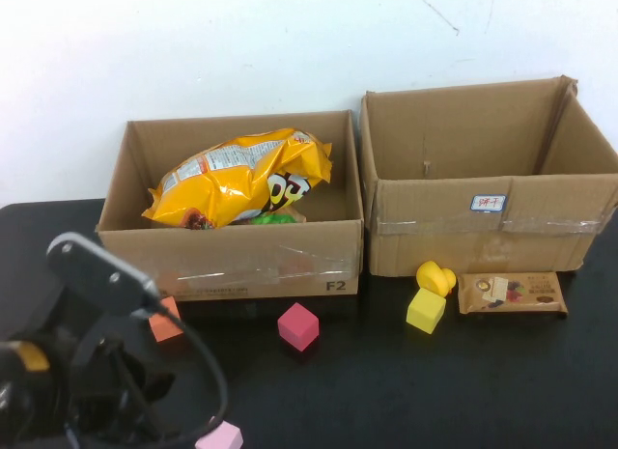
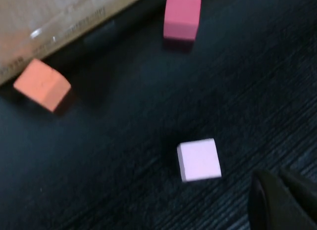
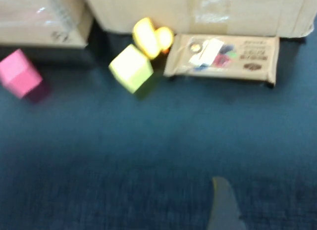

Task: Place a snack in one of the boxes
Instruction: Pick up the biscuit

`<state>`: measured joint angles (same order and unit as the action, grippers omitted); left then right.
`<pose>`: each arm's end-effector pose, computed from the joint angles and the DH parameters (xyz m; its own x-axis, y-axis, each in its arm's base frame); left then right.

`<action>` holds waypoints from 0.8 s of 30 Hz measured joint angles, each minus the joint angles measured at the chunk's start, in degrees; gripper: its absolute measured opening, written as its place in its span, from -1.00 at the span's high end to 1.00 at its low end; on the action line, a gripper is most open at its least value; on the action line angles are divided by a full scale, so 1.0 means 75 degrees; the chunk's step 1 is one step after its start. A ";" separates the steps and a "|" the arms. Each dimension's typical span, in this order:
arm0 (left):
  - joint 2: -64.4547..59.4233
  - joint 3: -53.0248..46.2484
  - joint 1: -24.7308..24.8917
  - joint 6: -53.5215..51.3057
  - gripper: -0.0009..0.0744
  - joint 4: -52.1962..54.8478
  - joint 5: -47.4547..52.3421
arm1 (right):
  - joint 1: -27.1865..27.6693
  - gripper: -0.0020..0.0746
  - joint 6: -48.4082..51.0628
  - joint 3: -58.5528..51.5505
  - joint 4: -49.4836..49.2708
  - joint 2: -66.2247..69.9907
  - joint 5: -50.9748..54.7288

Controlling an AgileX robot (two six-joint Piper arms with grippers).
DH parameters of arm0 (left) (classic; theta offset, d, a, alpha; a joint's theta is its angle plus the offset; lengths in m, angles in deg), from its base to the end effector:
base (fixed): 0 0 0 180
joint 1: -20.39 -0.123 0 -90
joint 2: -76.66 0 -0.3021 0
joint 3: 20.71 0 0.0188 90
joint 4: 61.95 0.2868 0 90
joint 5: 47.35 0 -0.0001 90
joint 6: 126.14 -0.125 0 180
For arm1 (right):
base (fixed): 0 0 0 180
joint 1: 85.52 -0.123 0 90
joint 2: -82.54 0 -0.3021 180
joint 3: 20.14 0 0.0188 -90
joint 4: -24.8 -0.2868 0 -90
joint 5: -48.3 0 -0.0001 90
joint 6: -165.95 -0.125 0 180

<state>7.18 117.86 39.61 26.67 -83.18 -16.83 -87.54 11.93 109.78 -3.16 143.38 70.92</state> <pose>0.2267 -0.1034 0.2274 -0.6461 0.3825 -0.6606 0.5397 0.8409 -0.0409 0.2190 0.0303 0.2210 -0.6577 -0.0211 -0.7530 -0.1690 0.9783 0.1202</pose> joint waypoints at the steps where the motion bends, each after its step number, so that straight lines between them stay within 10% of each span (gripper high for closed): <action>1: 0.0145 -0.0076 0.0000 0.0000 0.98 -0.0001 0.0000 | 0.0000 -0.07 -0.0014 0.0111 -0.0132 0.0352 -0.0241; 24: 0.3146 -0.1042 0.0000 -0.0103 0.98 0.1469 -0.0066 | 0.0000 -0.08 0.0926 0.3415 -0.2596 0.7402 -0.2491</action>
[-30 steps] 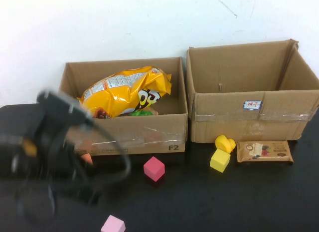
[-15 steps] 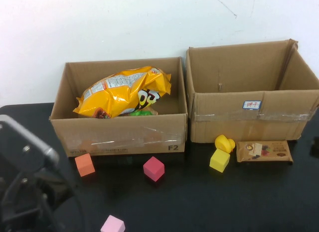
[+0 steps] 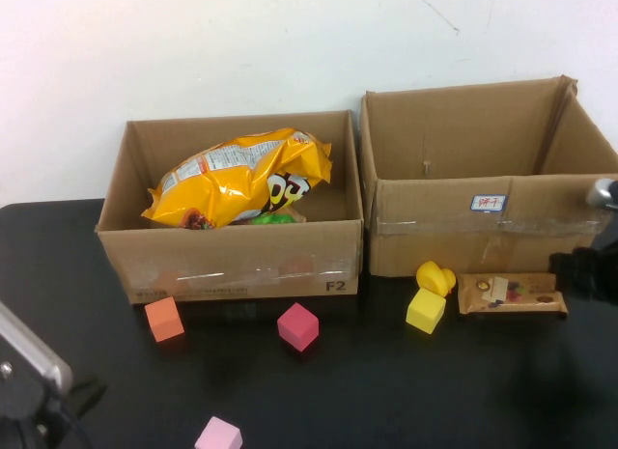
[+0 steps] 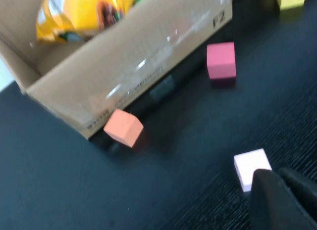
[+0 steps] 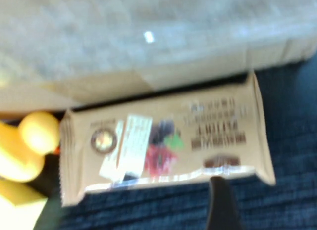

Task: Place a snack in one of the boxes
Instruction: Pick up the biscuit

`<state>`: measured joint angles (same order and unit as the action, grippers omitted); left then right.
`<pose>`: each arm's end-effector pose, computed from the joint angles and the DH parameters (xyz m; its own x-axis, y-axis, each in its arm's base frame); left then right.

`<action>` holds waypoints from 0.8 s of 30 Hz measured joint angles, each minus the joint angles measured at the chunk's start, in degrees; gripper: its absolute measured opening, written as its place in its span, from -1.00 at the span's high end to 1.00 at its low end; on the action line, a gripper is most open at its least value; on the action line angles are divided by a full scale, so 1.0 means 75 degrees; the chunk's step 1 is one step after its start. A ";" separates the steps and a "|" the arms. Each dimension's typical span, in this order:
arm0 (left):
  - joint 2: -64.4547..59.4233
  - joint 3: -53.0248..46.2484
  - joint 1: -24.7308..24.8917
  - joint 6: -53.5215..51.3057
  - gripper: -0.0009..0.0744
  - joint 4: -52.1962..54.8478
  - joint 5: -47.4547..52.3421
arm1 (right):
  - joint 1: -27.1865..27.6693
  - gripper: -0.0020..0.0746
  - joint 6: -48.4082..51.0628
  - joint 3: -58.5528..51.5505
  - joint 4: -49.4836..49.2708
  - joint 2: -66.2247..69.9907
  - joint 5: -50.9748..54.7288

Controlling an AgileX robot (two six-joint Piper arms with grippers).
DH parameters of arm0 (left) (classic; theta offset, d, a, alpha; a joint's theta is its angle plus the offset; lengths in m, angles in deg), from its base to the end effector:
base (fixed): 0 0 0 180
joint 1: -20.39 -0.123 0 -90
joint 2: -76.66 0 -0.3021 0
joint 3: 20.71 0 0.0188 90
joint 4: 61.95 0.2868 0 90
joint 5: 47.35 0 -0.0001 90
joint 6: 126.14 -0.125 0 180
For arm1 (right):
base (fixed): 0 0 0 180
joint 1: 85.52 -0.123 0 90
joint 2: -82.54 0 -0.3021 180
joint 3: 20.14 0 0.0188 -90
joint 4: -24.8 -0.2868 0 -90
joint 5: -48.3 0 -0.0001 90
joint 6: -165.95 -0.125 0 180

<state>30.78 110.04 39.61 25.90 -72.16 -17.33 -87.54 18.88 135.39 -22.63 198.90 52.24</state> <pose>0.1656 -0.0695 0.2619 -0.3789 0.4772 -0.7929 0.5510 0.8047 0.2210 0.4036 0.0206 0.0828 -0.7943 0.2211 -0.5659 0.1370 0.9726 0.1877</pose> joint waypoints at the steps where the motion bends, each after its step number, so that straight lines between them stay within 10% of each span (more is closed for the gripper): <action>1: 0.0000 -0.0110 0.0000 0.0000 0.98 0.0015 -0.0139 | 0.0000 -0.08 0.0073 0.0101 0.0000 0.0096 -0.0018; 24: 0.0011 -0.0412 0.0000 -0.0017 0.98 0.0418 -0.0972 | 0.0012 -0.08 0.1872 0.1508 0.0210 0.1738 0.1146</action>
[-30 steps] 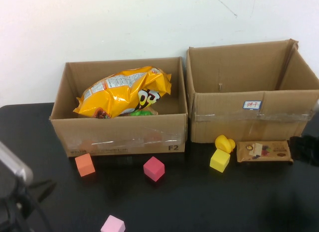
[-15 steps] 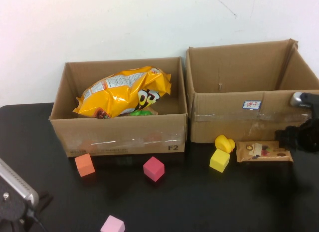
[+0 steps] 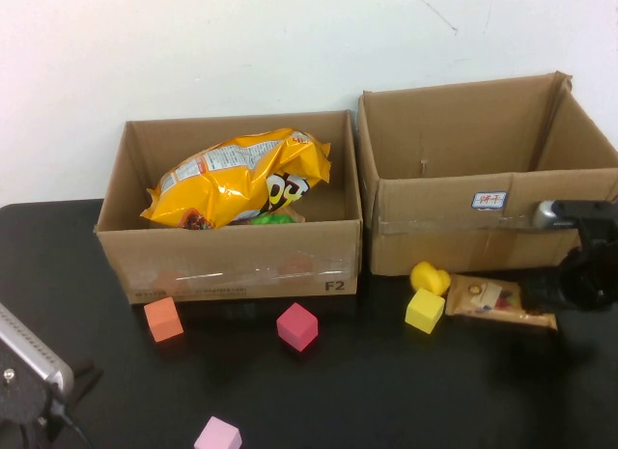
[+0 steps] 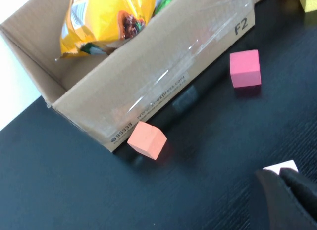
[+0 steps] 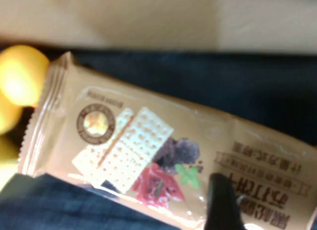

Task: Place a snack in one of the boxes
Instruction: Pick up the biscuit

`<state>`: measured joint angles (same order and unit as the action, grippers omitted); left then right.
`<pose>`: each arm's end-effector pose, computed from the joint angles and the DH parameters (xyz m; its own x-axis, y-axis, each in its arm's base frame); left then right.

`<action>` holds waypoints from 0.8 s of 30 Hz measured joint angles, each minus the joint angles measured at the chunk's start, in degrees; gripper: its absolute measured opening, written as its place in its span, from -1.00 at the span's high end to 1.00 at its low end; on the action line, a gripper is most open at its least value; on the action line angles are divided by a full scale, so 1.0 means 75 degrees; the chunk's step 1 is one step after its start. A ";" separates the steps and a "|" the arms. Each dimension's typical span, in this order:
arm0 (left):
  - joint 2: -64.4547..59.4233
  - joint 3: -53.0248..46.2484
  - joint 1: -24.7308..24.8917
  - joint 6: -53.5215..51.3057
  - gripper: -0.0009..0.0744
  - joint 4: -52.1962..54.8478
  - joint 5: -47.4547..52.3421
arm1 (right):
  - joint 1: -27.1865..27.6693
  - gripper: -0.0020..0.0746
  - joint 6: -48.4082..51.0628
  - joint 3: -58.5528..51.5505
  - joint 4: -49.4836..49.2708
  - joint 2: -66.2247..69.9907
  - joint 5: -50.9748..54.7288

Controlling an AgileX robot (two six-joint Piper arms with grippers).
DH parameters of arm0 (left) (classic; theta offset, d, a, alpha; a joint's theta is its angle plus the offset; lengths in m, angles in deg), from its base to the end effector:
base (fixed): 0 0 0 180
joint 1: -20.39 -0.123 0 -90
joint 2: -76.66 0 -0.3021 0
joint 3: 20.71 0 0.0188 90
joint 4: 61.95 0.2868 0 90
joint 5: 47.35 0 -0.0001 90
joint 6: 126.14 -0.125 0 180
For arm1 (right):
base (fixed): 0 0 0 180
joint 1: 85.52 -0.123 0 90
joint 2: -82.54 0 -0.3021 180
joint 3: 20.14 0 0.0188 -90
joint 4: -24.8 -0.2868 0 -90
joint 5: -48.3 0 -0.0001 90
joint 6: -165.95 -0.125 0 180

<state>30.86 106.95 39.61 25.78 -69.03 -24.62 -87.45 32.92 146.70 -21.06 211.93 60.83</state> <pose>0.1711 -0.0660 0.2537 -0.3136 0.4978 -0.8086 0.5189 0.8030 0.2931 0.4393 0.0343 0.0318 -0.8732 -0.0605 -0.4835 -0.1354 0.9833 0.1215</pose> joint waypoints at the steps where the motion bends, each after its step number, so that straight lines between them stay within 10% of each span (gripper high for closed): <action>1: 0.0000 0.0000 0.0000 0.0000 0.98 0.0000 -0.0015 | 0.0000 -0.08 0.0001 0.0014 0.0082 0.0000 0.0202; 24: 0.0000 -0.0011 0.0000 -0.0011 0.98 0.0031 -0.0062 | 0.0000 -0.08 -0.1310 -0.0063 0.1702 -0.0165 0.2506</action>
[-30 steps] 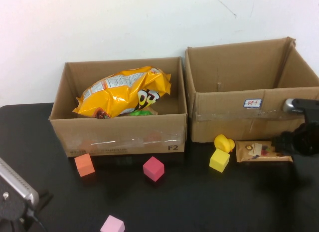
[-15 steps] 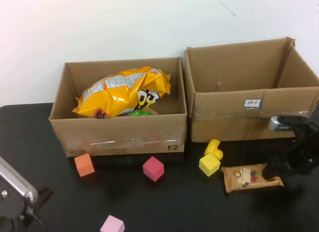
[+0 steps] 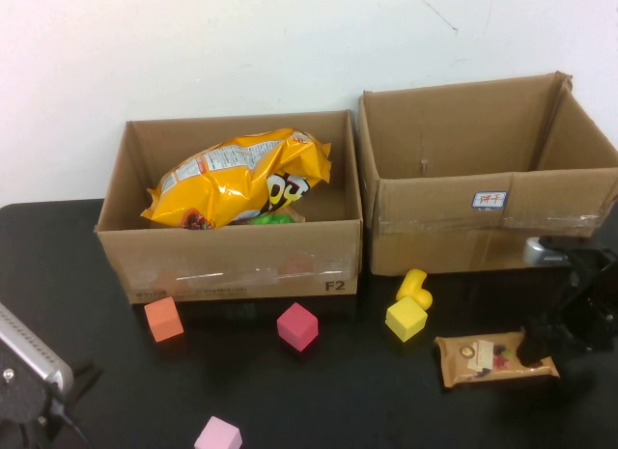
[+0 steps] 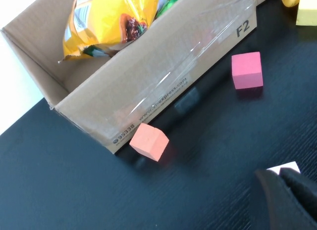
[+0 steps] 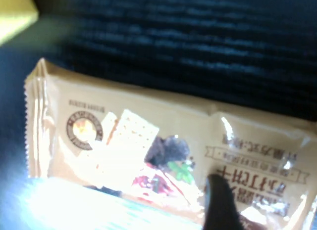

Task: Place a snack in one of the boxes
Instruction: Pick up the biscuit

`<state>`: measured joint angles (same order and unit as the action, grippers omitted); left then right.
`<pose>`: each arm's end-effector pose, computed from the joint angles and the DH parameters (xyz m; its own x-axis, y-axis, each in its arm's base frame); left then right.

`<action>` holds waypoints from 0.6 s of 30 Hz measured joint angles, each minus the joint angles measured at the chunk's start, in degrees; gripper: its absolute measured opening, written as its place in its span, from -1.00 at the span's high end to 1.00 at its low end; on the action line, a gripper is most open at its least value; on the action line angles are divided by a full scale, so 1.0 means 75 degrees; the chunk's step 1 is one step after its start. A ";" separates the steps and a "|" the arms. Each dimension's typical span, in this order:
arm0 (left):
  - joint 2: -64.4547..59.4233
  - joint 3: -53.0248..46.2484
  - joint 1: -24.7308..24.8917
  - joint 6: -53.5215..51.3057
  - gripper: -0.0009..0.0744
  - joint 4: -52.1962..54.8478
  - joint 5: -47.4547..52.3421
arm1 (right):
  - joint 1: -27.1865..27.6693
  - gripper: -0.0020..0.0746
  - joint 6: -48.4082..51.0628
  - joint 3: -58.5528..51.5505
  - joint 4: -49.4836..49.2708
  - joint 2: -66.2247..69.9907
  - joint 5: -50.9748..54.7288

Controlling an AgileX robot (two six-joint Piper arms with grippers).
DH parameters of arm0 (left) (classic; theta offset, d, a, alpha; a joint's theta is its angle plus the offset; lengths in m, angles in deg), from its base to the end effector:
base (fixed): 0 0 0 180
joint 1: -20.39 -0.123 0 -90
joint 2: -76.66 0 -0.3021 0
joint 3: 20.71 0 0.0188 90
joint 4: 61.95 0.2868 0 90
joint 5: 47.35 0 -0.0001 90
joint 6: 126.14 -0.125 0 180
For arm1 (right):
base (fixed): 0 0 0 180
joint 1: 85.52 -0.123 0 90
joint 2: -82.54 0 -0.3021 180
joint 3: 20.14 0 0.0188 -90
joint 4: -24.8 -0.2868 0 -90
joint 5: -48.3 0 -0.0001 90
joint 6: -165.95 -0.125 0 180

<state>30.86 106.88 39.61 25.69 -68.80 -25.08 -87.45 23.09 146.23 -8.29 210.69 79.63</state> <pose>0.1716 -0.0658 0.2541 -0.3068 0.5003 -0.8097 0.5168 0.8019 0.2997 0.4006 0.0491 0.0293 -0.9585 -0.1665 -0.2312 -0.2236 0.9424 0.2486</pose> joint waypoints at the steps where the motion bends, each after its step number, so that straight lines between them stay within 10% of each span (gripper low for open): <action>1: 0.0000 0.0000 0.0000 0.0000 0.98 0.0000 0.0000 | 0.0000 -0.08 0.0193 0.0000 0.0038 -0.0019 0.0000; 18: 0.0710 0.0000 0.0000 0.0117 0.98 0.0137 0.0000 | -0.0503 -0.08 0.1157 -0.0047 -0.0108 -0.0636 0.0478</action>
<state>36.18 106.88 39.61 26.57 -67.77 -25.08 -91.22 31.77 145.87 -9.10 205.92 83.21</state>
